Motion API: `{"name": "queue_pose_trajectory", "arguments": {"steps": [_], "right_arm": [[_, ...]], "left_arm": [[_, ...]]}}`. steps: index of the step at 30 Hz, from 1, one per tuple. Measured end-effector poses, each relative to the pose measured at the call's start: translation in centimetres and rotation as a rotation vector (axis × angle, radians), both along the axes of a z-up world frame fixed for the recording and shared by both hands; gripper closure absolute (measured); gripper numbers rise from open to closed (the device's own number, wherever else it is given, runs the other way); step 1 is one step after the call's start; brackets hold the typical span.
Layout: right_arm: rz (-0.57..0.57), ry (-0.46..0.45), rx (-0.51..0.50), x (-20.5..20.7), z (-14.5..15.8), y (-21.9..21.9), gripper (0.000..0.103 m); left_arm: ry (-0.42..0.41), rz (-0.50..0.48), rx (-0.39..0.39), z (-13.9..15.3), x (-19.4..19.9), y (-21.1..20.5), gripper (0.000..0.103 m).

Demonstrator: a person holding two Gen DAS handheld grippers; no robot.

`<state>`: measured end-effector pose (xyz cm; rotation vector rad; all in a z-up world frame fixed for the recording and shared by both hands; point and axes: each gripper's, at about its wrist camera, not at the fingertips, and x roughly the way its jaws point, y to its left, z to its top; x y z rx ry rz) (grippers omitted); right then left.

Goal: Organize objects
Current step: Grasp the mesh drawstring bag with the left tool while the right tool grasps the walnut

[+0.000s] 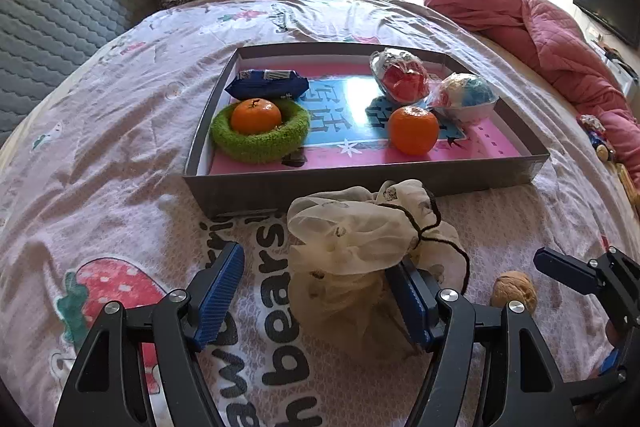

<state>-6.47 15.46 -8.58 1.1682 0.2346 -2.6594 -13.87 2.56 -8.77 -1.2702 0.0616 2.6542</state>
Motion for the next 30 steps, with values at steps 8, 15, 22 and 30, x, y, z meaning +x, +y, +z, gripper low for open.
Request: {"name": "queue_pose_trajectory", "arguments": {"steps": [8,15,22,30], "right_arm": [[-0.012,-0.011,-0.011,-0.8,-0.7,0.2,0.043],[-0.003,-0.008,-0.025,-1.3,-0.8,0.0,0.059],[0.002,-0.007,-0.043,-1.1,-0.8,0.0,0.070],[-0.010,-0.003,-0.064,-0.7,-0.4,0.6,0.070]], "left_arm": [[0.000,-0.016,-0.001,-0.7,-0.5,0.4,0.048],[-0.002,-0.038,-0.007,-0.7,-0.9,1.3,0.070],[0.021,-0.050,-0.040,-0.9,-0.6,2.0,0.089],[0.024,-0.039,-0.014,-0.5,-0.2,1.5,0.091]]}}
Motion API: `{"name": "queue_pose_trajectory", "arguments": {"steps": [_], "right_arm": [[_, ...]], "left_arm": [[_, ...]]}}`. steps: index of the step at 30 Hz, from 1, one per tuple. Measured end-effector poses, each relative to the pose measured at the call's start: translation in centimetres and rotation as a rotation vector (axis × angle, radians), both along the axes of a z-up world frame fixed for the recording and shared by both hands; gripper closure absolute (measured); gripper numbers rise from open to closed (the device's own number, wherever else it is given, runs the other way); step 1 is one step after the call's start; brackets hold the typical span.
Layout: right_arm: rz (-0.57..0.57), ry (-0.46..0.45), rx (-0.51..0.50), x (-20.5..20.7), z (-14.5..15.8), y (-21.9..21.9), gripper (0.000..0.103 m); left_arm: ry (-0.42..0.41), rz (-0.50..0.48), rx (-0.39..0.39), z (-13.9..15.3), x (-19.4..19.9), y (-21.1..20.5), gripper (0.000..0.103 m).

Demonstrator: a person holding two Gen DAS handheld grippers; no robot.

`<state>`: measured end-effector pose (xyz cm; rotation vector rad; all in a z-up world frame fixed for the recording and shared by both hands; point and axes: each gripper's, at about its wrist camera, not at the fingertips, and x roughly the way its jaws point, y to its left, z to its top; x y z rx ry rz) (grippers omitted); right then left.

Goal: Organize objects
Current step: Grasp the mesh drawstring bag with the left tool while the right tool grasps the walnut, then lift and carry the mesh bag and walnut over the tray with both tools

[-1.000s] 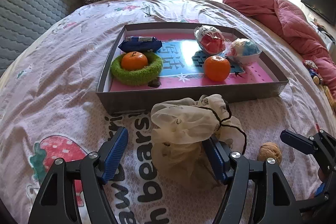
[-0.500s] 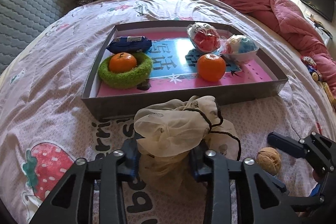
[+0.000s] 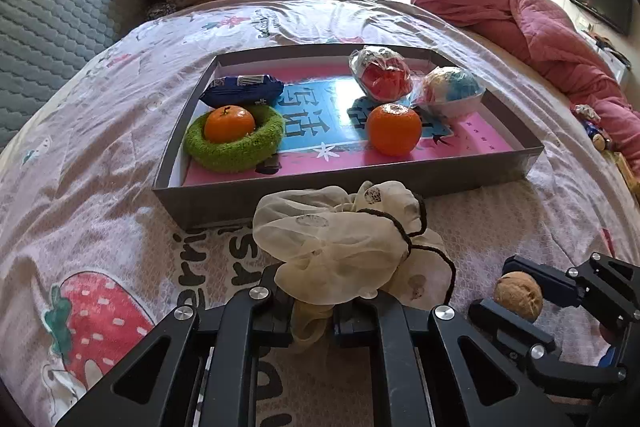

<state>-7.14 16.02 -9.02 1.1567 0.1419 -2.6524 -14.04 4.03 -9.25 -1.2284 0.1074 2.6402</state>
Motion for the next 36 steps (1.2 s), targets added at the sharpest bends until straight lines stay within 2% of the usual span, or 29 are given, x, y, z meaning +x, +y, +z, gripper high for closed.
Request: {"name": "queue_pose_trajectory", "arguments": {"steps": [15,30,36], "right_arm": [[-0.008,0.042,-0.007,1.0,2.0,0.4,0.070],[-0.019,0.159,-0.018,2.6,7.4,0.6,0.070],[-0.021,0.186,-0.015,3.1,8.7,0.5,0.070]], "left_arm": [[0.053,0.020,0.011,2.9,2.4,-0.9,0.091],[0.140,0.077,-0.002,7.6,6.0,-2.7,0.091],[0.171,0.077,0.002,9.1,7.1,-3.0,0.091]]}}
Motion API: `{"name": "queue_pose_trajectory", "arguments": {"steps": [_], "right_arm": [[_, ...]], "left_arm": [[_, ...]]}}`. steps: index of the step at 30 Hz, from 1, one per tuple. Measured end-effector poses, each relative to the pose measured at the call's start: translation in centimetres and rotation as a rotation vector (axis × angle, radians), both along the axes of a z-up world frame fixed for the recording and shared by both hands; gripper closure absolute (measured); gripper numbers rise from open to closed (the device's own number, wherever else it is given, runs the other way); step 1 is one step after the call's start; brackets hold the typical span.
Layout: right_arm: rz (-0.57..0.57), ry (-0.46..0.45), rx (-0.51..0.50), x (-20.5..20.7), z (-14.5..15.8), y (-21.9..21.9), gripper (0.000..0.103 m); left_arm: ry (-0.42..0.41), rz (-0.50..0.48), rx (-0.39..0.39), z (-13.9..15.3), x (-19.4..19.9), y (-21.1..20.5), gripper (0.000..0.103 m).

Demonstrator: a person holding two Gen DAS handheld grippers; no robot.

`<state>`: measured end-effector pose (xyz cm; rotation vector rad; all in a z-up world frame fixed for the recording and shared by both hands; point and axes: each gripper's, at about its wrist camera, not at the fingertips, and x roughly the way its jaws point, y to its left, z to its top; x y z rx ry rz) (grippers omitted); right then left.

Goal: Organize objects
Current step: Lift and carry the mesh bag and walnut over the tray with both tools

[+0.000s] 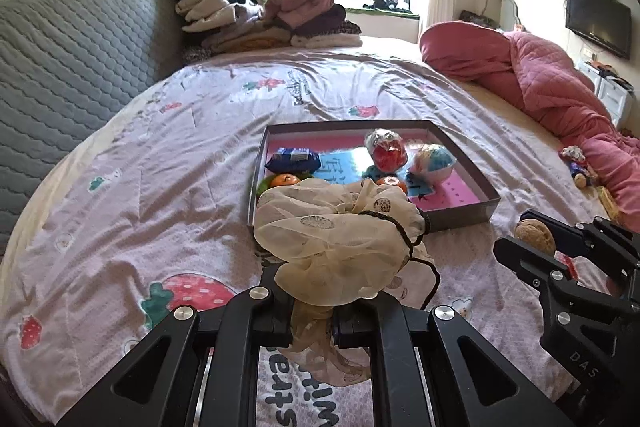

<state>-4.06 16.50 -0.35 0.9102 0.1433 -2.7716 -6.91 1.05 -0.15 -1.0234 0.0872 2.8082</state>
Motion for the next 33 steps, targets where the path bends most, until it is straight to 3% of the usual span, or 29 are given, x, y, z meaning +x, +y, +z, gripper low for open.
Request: {"name": "queue_pose_trajectory", "arguments": {"steps": [18,33], "right_arm": [[-0.024,0.072,0.011,0.3,3.4,1.0,0.070],[-0.029,0.151,0.045,-3.1,7.0,1.7,0.070]], "left_arm": [[0.052,0.009,-0.005,2.4,1.1,-0.1,0.091],[0.101,-0.013,-0.011,5.8,-3.5,1.4,0.091]]}}
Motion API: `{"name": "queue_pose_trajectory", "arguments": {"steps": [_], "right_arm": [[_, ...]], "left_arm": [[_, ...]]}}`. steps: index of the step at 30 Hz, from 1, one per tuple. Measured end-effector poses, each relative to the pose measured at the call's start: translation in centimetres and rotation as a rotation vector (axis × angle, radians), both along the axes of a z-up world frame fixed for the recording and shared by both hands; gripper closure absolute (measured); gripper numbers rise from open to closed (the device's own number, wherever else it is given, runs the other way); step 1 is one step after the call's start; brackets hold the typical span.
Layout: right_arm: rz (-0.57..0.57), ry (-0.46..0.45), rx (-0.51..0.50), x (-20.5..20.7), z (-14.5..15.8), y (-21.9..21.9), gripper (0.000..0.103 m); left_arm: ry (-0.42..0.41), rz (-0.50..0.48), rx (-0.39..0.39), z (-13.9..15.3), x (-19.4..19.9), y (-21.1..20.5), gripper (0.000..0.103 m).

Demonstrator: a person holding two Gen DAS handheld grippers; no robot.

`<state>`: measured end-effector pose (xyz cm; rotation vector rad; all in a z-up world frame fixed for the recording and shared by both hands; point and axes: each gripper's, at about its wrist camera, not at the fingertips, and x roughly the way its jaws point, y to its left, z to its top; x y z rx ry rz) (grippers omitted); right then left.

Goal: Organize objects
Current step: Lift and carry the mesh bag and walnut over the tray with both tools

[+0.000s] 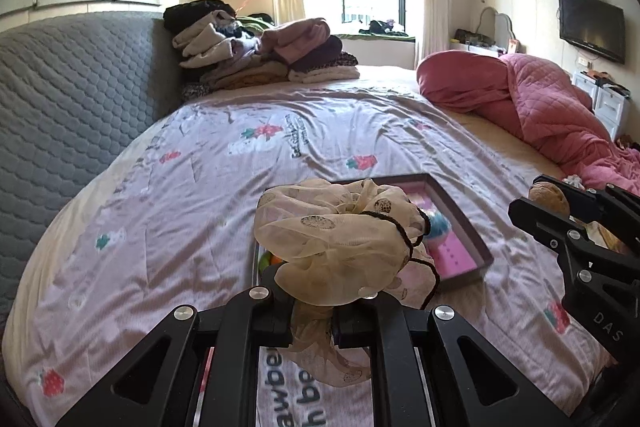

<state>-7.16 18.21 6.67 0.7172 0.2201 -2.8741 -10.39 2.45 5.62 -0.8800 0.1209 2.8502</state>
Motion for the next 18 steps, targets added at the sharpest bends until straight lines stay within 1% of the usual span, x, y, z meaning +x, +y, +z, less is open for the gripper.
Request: {"name": "queue_pose_trajectory", "arguments": {"steps": [5,8,12,14,18], "right_arm": [[-0.016,0.009,-0.002,-1.9,0.6,0.7,0.070],[-0.021,0.010,0.005,-2.8,0.2,0.9,0.070],[-0.024,-0.021,0.009,-4.4,-1.3,1.1,0.070],[-0.029,-0.042,0.006,-5.1,-2.3,1.4,0.070],[-0.035,-0.078,0.005,-6.2,-4.2,1.9,0.070]], "left_arm": [[0.018,-0.005,-0.006,1.0,-2.3,0.5,0.091],[0.017,-0.003,-0.002,0.9,-3.7,0.9,0.091],[0.000,-0.003,-0.002,-0.2,-5.7,1.4,0.091],[-0.023,-0.003,0.005,-1.1,-6.8,1.6,0.091],[-0.053,0.001,-0.010,-3.0,-8.8,2.3,0.091]]}}
